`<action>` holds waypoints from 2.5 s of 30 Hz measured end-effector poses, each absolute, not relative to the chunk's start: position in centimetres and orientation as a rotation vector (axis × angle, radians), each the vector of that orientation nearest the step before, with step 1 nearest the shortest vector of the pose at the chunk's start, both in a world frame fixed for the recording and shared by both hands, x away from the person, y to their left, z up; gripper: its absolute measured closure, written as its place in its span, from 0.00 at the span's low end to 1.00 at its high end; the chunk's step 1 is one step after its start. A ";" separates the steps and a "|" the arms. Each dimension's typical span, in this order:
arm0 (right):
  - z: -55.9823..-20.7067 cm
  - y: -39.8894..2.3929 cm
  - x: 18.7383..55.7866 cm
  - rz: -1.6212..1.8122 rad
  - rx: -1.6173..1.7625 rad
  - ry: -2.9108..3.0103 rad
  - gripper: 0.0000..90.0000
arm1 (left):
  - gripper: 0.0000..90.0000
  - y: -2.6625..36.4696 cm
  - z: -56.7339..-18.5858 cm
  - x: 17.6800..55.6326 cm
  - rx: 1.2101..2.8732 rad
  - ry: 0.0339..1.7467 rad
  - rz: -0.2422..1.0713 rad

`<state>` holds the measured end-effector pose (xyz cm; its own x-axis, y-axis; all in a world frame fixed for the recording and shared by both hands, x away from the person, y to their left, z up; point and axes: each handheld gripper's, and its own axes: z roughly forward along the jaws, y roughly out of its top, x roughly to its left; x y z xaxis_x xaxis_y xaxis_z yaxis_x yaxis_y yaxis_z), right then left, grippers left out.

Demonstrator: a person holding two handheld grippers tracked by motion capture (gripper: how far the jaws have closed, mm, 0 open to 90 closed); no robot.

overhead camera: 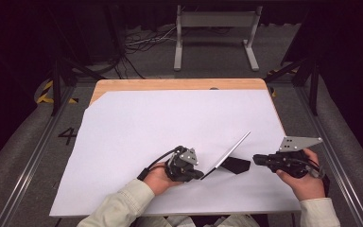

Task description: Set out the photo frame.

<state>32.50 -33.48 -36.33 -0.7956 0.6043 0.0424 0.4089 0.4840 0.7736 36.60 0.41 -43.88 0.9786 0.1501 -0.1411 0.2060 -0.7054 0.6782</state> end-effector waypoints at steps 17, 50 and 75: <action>-36.0 -33.7 32.3 1.197 0.866 2.480 0.96 | 1.00 -1.3 -44.1 35.4 2.379 0.186 -0.137; -34.6 -36.9 31.5 1.258 0.991 2.370 0.97 | 1.00 -9.3 -44.5 34.3 2.379 0.045 -0.218; -34.1 -38.1 31.2 1.251 1.097 2.309 0.94 | 1.00 -4.9 -44.0 35.1 2.390 0.103 -0.180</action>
